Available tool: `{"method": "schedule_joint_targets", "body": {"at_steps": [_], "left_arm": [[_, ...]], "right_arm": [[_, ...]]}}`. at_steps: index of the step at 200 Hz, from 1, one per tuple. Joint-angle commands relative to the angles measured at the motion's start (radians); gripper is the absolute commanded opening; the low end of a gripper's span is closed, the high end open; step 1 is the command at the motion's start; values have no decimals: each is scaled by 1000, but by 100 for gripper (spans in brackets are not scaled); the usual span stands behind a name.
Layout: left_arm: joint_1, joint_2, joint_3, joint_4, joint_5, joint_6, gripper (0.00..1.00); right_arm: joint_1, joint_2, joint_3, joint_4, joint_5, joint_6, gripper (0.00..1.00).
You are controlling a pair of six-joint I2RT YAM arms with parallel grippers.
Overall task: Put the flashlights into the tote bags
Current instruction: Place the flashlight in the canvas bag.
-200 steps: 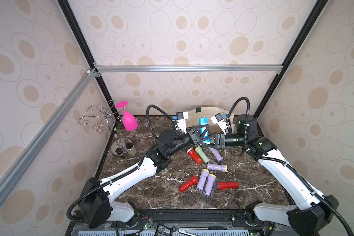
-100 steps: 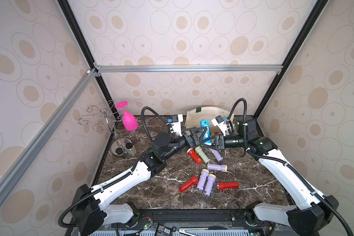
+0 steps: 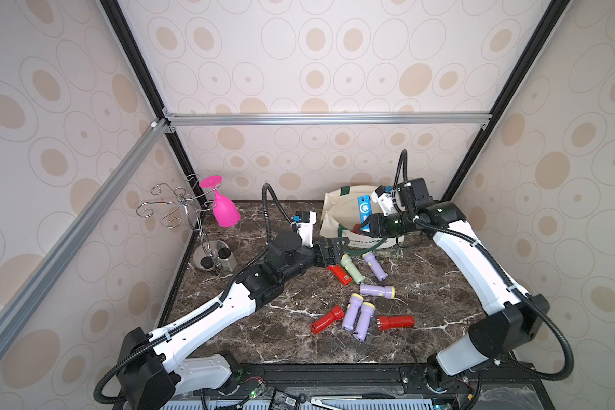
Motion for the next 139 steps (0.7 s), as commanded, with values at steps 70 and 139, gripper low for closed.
{"method": "schedule_joint_targets", "body": {"at_steps": [70, 139], "left_arm": [[6, 6, 11, -127, -2, 135, 96], [6, -14, -57, -114, -19, 144, 97]], "right_arm": [[-2, 378, 345, -24, 160, -69, 0], [-1, 622, 579, -138, 149, -64, 0]]}}
